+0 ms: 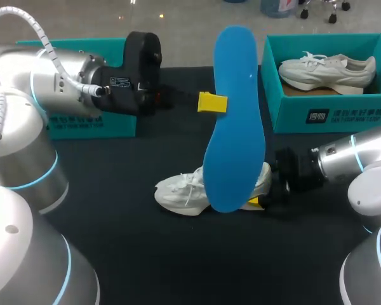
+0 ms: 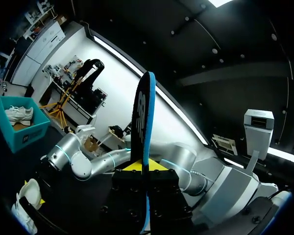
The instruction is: Take the shoe out of the shoebox, open the shoe tongue, remove and reinsert the insole, then place the shoe into the shoebox
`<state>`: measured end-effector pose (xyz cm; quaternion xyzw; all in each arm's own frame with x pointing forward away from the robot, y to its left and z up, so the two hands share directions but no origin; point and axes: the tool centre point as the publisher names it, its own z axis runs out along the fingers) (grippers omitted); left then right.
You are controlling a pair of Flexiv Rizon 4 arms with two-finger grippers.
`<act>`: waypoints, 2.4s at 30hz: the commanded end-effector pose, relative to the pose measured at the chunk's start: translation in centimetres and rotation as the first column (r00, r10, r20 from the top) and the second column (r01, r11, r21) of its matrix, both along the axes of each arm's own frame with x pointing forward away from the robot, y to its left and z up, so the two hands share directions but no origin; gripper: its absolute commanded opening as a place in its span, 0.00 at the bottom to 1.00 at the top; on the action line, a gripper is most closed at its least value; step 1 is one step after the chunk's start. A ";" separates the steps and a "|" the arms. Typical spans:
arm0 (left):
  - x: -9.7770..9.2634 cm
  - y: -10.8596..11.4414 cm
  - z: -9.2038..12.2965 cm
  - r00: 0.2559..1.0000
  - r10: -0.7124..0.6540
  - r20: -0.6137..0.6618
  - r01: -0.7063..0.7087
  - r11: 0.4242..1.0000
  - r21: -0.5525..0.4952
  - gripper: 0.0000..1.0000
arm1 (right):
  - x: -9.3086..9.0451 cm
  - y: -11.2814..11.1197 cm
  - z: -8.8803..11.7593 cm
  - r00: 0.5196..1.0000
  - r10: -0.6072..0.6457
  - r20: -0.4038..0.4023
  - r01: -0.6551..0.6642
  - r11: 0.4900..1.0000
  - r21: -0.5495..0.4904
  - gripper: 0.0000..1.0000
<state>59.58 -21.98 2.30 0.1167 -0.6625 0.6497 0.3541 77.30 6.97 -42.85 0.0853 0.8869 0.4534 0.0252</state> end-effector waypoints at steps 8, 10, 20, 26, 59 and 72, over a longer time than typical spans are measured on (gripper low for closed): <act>-0.1 0.0 0.0 1.000 0.001 -0.001 -0.001 1.000 -0.001 0.00 | 0.0 0.1 -0.7 1.000 -0.001 -0.001 0.001 1.000 -0.002 1.00; -0.1 0.0 0.0 1.000 0.001 -0.001 -0.001 1.000 -0.001 0.00 | 0.0 0.1 -0.7 1.000 -0.001 -0.001 0.001 1.000 -0.002 1.00; -0.1 0.0 0.0 1.000 0.001 -0.001 -0.001 1.000 -0.001 0.00 | 0.3 -0.4 0.0 1.000 -0.003 -0.029 0.000 0.997 -0.082 1.00; -0.1 0.0 0.0 1.000 0.001 -0.001 -0.001 1.000 -0.001 0.00 | 0.1 -0.6 0.7 1.000 -0.006 -0.027 0.002 0.990 -0.140 1.00; -0.1 0.0 0.0 1.000 0.001 -0.001 -0.001 1.000 -0.001 0.00 | -1.2 -1.8 3.8 0.994 -0.098 -0.052 0.069 0.911 -0.406 1.00; -0.1 0.0 0.0 1.000 0.001 -0.001 -0.001 1.000 -0.001 0.00 | -1.2 -1.8 3.8 0.994 -0.098 -0.052 0.069 0.911 -0.406 1.00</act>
